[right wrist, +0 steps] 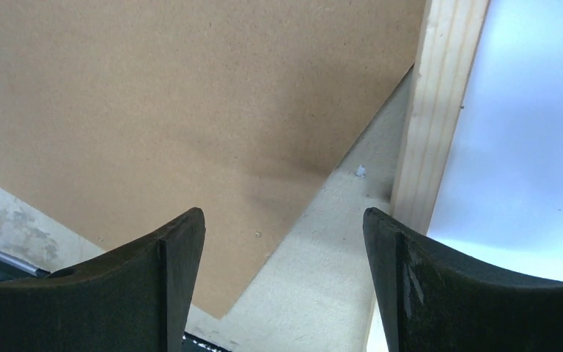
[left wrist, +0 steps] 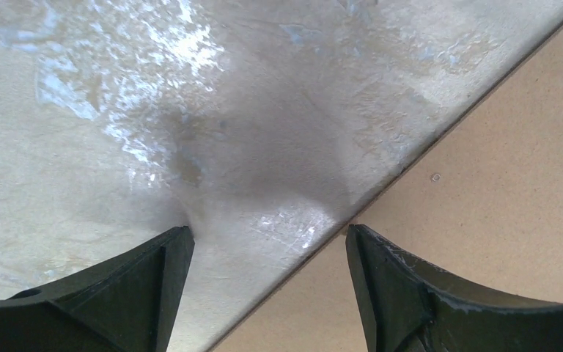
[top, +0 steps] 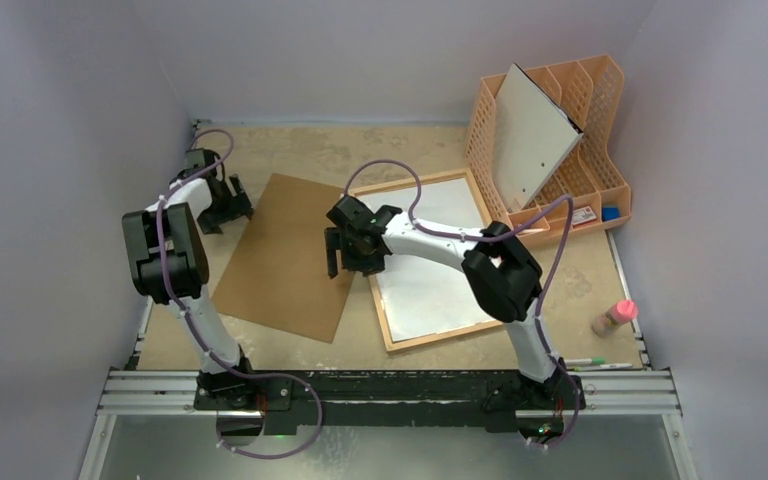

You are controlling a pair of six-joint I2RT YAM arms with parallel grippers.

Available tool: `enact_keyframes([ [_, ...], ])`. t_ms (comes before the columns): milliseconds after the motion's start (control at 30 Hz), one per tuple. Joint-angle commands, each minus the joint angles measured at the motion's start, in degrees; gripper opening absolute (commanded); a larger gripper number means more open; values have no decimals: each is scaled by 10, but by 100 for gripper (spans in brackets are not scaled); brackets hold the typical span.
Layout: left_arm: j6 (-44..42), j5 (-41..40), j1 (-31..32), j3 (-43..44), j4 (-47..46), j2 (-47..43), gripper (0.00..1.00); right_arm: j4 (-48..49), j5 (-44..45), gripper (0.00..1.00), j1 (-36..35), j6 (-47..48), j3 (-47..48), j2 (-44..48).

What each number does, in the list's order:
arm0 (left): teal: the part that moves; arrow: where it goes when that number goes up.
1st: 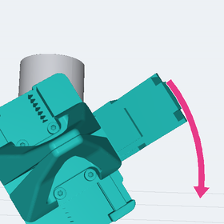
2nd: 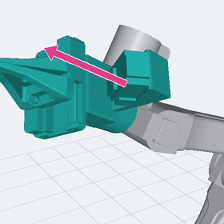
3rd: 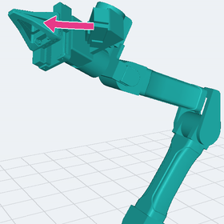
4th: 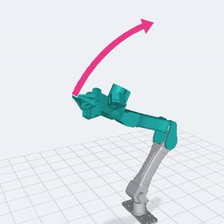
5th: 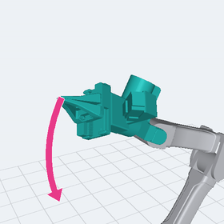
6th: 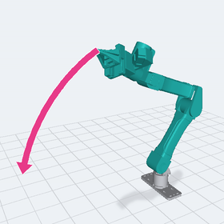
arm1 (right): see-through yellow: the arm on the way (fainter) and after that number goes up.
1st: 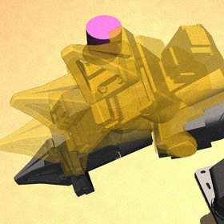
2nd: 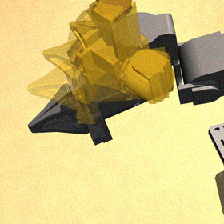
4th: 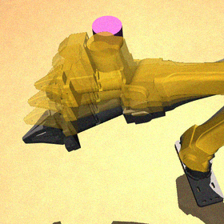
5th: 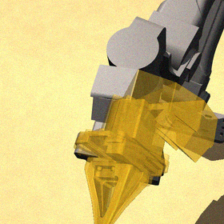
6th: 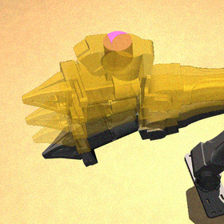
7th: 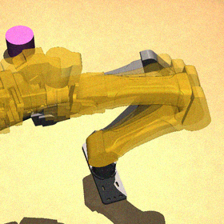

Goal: Put the photo into the frame
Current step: Adjust the photo frame item at the center of the board.

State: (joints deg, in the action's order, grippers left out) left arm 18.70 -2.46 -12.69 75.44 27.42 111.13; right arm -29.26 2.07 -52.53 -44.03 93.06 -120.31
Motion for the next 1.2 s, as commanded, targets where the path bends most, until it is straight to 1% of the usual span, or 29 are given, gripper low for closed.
enact_keyframes([
  [0,-12,56,-22,-18,-69,-39,80,6,-43,81,2,-27,-9,-5],
  [67,-5,84,-33,-29,-82,-37,80,13,-51,81,3,-36,1,-27],
  [267,19,117,-54,-44,-74,-20,80,22,-47,82,6,-23,54,-80],
  [367,24,137,-55,-45,-52,-10,79,55,-63,83,16,-4,56,-93],
  [467,40,132,-57,-63,-48,-14,79,104,-101,82,36,17,58,-108],
  [667,63,110,-62,-84,-45,-26,77,158,-151,82,58,65,104,-142],
  [833,68,114,-65,-97,-46,-31,75,163,-175,82,63,86,159,-181],
  [1033,87,137,-69,-116,-37,-48,72,179,-211,81,65,94,186,-211],
  [1100,105,122,-71,-123,-19,-58,70,184,-216,81,66,95,189,-216],
  [1167,128,86,-74,-127,10,-67,68,189,-223,81,67,92,189,-218],
])
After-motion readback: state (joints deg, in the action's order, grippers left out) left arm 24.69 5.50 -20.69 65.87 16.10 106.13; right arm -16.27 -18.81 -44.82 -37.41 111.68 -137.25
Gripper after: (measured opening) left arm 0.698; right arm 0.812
